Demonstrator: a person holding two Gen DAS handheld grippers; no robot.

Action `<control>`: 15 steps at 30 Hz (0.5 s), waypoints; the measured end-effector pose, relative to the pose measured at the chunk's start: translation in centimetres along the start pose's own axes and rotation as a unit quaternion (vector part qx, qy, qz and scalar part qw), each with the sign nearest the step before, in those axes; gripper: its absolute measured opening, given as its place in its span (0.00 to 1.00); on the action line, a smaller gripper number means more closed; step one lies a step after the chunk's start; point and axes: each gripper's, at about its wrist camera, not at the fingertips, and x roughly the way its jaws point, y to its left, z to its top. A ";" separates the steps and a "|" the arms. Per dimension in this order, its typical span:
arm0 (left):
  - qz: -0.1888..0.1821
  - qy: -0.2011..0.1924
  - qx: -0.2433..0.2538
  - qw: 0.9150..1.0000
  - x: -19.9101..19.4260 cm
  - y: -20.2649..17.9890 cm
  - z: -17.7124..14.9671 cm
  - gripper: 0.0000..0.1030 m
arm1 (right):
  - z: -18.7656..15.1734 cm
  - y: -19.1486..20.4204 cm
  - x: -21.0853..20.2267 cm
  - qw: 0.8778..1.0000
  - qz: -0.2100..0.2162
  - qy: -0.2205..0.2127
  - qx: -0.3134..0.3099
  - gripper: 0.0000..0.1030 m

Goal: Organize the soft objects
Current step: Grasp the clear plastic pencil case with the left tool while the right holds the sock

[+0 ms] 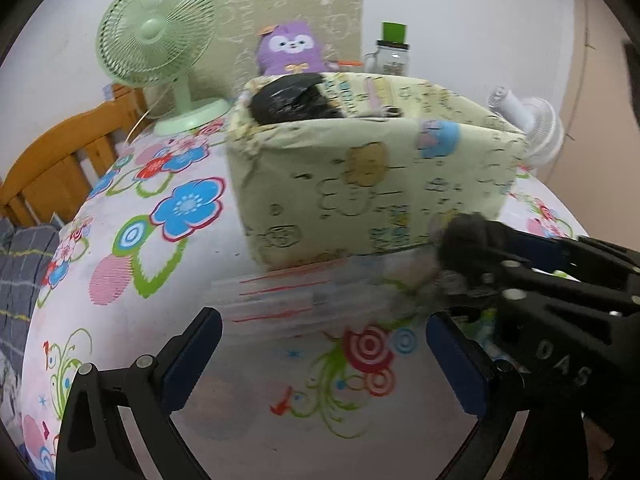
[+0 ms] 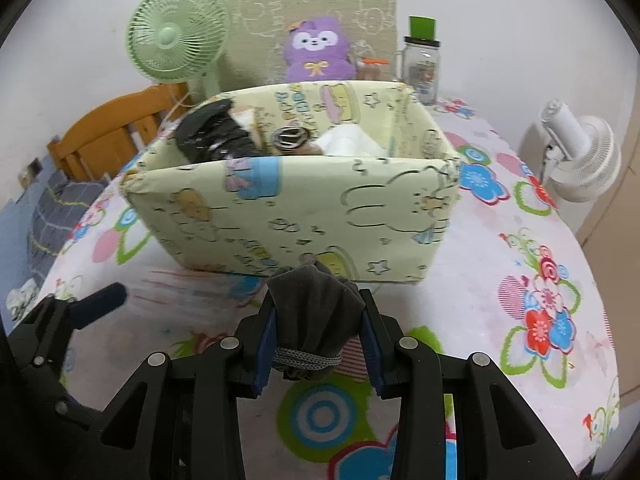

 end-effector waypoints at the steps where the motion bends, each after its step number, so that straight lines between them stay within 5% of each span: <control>1: 0.003 0.001 -0.003 1.000 0.1 0.2 0.1 1.00 | 0.0 -0.2 0.1 1.000 -0.010 0.000 0.002 0.39; 15: 0.013 0.019 -0.034 0.999 2.5 1.4 1.0 1.00 | 0.3 -0.6 1.2 0.998 -0.060 0.002 0.019 0.39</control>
